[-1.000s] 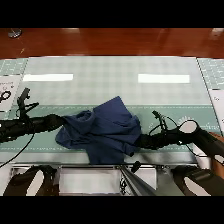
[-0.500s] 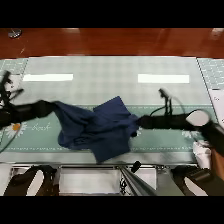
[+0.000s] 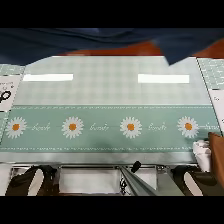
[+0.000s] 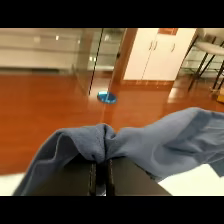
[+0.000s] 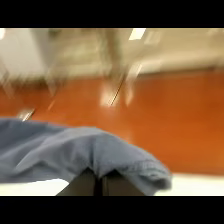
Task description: Fold the shirts.
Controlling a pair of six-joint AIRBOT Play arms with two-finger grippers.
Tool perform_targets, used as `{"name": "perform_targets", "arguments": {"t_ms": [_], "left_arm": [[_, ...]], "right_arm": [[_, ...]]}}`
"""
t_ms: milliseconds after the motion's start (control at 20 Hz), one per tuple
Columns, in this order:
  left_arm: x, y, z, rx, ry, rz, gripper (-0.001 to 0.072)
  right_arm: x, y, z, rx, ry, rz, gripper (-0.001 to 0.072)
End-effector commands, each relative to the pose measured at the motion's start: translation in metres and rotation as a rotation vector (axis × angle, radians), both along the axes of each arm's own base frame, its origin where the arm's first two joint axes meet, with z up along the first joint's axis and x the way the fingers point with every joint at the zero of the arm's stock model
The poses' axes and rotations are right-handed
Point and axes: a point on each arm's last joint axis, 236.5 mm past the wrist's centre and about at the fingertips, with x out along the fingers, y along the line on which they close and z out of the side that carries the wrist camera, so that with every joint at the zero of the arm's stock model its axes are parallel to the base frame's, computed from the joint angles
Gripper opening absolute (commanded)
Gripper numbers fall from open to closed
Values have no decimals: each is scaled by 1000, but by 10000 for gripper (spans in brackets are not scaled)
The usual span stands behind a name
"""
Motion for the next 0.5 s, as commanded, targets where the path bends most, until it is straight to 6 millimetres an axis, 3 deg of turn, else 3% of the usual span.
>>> {"name": "perform_targets", "arguments": {"t_ms": [0,100,200,450], "left_arm": [[-44,-14,23,60,-52,3,33],[-49,-1,-5,110,58,75,34],[-51,20,-45,148,227,156,34],[-47,32,-132,137,549,151,34]], "right_arm": [[-46,-23,41,-97,-78,-124,18],[-50,-38,22,-155,7,-183,19],[-51,-54,-11,-206,148,-231,19],[-57,-71,-128,-333,709,-176,19]]}}
